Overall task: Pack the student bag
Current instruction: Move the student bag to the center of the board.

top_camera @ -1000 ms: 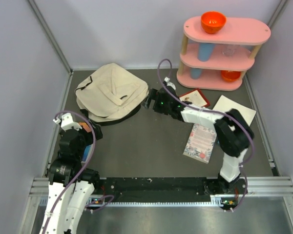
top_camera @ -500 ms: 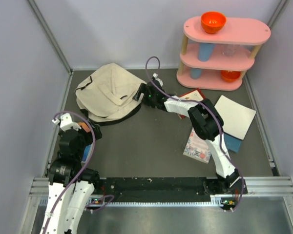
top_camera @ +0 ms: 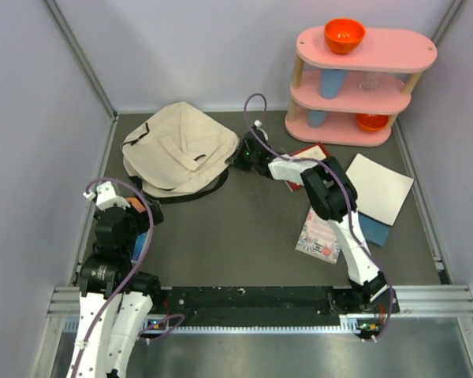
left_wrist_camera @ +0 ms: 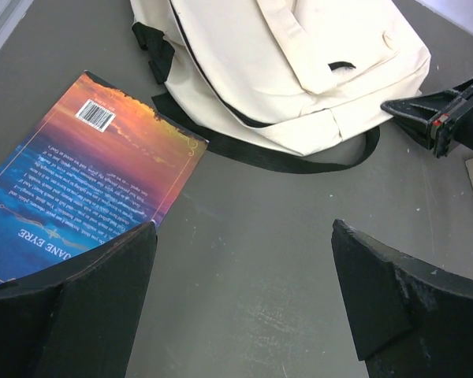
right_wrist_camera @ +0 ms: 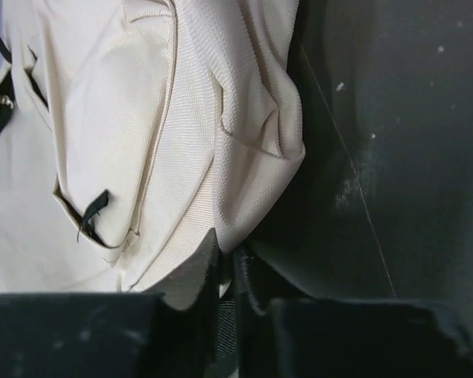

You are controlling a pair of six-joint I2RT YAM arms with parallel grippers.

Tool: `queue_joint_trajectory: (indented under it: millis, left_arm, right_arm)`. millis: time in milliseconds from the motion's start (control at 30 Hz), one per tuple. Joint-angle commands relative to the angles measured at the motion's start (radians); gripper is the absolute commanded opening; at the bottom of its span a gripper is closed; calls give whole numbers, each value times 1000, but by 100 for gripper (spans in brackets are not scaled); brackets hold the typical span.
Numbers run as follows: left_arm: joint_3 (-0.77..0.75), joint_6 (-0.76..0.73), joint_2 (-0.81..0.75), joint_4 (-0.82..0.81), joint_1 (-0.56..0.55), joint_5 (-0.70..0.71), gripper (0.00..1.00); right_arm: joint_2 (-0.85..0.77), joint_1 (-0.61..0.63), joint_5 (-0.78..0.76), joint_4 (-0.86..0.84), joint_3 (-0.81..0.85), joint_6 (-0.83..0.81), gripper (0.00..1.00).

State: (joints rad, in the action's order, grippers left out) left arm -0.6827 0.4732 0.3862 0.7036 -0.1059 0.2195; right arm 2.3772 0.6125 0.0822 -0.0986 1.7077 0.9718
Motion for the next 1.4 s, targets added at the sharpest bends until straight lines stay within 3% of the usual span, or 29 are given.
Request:
queue_joint_trajectory:
  millis: [0, 200, 367, 467, 600, 700, 767, 833, 867, 900, 967, 1067, 1100, 1267, 1367]
  left_arm:
    - [-12, -4, 14, -36, 12, -17, 95]
    - [-11, -8, 16, -39, 25, -28, 93]
    - [-12, -8, 11, -41, 31, -25, 93]
    - [-11, -8, 8, -39, 31, -22, 93]
    - [-9, -7, 5, -39, 32, -20, 93]
    - [-8, -7, 11, -46, 32, -32, 93]
    - [-9, -8, 14, -46, 34, -40, 93]
    - [-9, -11, 22, -47, 34, -52, 94]
    - [-11, -13, 23, -46, 34, -55, 94]
    - [-9, -13, 25, -47, 35, -61, 93]
    - [-9, -15, 25, -50, 35, -68, 93]
    - [-9, -15, 22, -50, 35, -72, 93]
    - [-9, -15, 20, -52, 35, -71, 94]
    - [-8, -15, 8, -52, 37, -65, 94]
    - [-8, -13, 0, -52, 37, -63, 94]
  right_arm:
    - [-87, -17, 68, -96, -62, -21, 0]
    - [-216, -45, 180, -35, 56, -122, 0]
    - [-346, -106, 315, -21, 92, -98, 0]
    - [-474, -149, 372, -23, -6, -107, 0]
    - [-634, -200, 590, -17, -257, -156, 0]
    - [-720, -235, 692, 98, -414, -302, 0]
    - [-754, -253, 627, 256, -482, -425, 8]
    - [-785, -270, 489, 284, -583, -452, 22]
    - [-791, -292, 460, 289, -612, -447, 23]
    - [-797, -296, 426, 287, -655, -447, 31]
    - [-819, -298, 329, 299, -687, -424, 54]
    - [-921, -292, 173, 262, -837, -314, 67]
    - [-955, -274, 174, 158, -882, -286, 71]
    - [-1119, -111, 47, 54, -1026, -106, 74]
    - [-1122, 9, 27, -62, -1072, 19, 75]
